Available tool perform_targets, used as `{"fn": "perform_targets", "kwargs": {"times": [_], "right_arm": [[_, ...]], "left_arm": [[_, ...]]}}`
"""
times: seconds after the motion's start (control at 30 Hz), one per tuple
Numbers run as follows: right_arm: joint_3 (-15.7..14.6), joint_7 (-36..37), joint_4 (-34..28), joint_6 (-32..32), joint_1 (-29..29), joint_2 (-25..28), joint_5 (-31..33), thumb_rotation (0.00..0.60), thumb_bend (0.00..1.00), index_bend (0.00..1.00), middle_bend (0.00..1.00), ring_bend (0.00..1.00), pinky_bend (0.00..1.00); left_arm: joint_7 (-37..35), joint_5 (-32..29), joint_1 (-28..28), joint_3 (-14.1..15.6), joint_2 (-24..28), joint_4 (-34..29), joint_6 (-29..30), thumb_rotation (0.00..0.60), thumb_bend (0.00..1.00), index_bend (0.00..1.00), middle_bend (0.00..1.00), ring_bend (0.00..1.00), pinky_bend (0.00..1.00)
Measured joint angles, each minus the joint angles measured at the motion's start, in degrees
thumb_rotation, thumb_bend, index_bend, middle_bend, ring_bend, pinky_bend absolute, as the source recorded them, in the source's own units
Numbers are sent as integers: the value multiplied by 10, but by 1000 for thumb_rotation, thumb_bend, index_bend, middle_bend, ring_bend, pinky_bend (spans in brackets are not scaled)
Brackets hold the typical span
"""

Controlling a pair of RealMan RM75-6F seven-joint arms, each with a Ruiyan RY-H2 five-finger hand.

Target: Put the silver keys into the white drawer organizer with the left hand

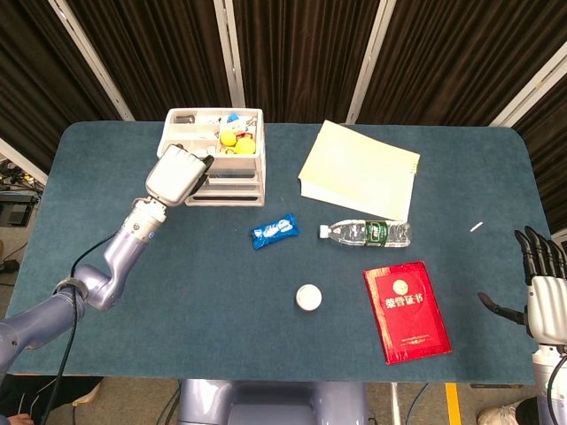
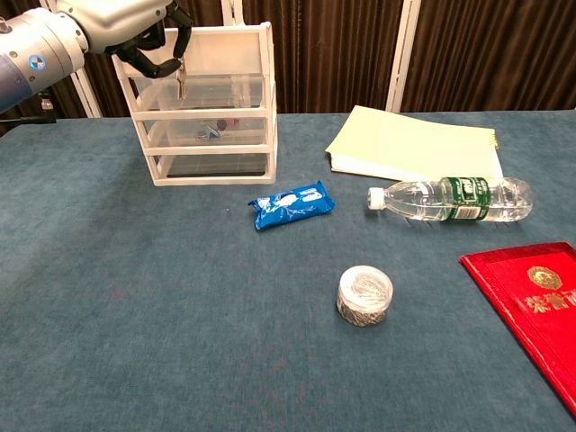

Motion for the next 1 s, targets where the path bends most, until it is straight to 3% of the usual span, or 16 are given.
{"fn": "perform_targets", "kwargs": {"times": [1.0], "right_arm": [[-1, 5, -2, -1, -1, 2, -1, 600, 45, 0, 0, 0, 0]], "left_arm": [[-26, 10, -8, -5, -44, 69, 19, 600, 437, 616, 996, 879, 747]]}}
